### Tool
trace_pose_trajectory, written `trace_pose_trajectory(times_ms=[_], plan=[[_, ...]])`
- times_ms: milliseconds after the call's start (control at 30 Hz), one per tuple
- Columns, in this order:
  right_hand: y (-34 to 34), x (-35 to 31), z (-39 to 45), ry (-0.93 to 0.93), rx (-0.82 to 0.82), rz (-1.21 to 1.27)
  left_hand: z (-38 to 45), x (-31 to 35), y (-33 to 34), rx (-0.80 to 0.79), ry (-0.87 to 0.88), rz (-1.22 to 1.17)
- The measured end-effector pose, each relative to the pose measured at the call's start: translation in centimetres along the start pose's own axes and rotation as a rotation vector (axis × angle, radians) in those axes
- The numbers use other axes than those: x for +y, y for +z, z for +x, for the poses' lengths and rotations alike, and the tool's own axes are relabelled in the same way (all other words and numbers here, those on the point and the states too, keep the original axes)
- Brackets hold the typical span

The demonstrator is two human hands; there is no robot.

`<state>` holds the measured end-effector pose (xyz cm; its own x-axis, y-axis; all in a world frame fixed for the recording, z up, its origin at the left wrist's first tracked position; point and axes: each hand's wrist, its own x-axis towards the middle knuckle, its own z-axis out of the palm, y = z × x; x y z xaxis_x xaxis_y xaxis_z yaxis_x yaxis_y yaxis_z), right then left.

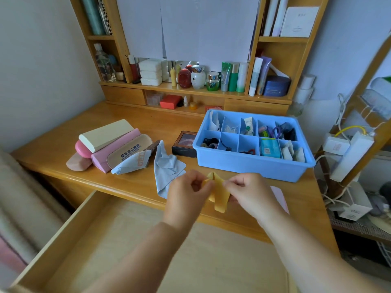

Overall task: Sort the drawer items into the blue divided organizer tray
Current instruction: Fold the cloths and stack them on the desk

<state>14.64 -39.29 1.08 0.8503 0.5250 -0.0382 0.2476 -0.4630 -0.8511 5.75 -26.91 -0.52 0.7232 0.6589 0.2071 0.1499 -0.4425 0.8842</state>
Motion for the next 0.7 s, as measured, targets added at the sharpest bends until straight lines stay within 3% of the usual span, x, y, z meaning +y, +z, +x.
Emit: trace_pose_trajectory(times_ms=[100,200,300,367,433,533,600,700], plan=[[0.5,-0.5,-0.6,-0.014,-0.002,0.079,-1.4,1.0,1.4,-0.019,0.064,0.011],[-0.1,-0.3,-1.0,0.014,-0.02,0.139,-2.1,1.6,1.3,-0.142,0.143,0.023],[-1.0,0.1,-1.6,-0.006,-0.057,0.068,-2.1,2.1,0.4,-0.254,0.145,0.014],[-1.9,0.3,-1.8,-0.003,-0.078,0.046,-1.5,2.3,-0.5,-0.212,0.094,0.008],[-2.8,0.3,-2.1,-0.031,-0.134,-0.086,-1.0,2.5,-1.2,-0.224,0.161,0.076],[-4.0,0.5,-2.4,-0.087,-0.247,-0.26,-0.9,3.0,-1.2,-0.473,0.246,0.148],[-4.6,1.0,-2.6,-0.065,-0.234,-0.154,-1.3,3.4,-0.6,-0.601,0.163,0.049],[-4.8,2.8,-3.0,0.075,-0.152,0.149,-2.1,3.1,0.8,-0.646,0.114,-0.055]])
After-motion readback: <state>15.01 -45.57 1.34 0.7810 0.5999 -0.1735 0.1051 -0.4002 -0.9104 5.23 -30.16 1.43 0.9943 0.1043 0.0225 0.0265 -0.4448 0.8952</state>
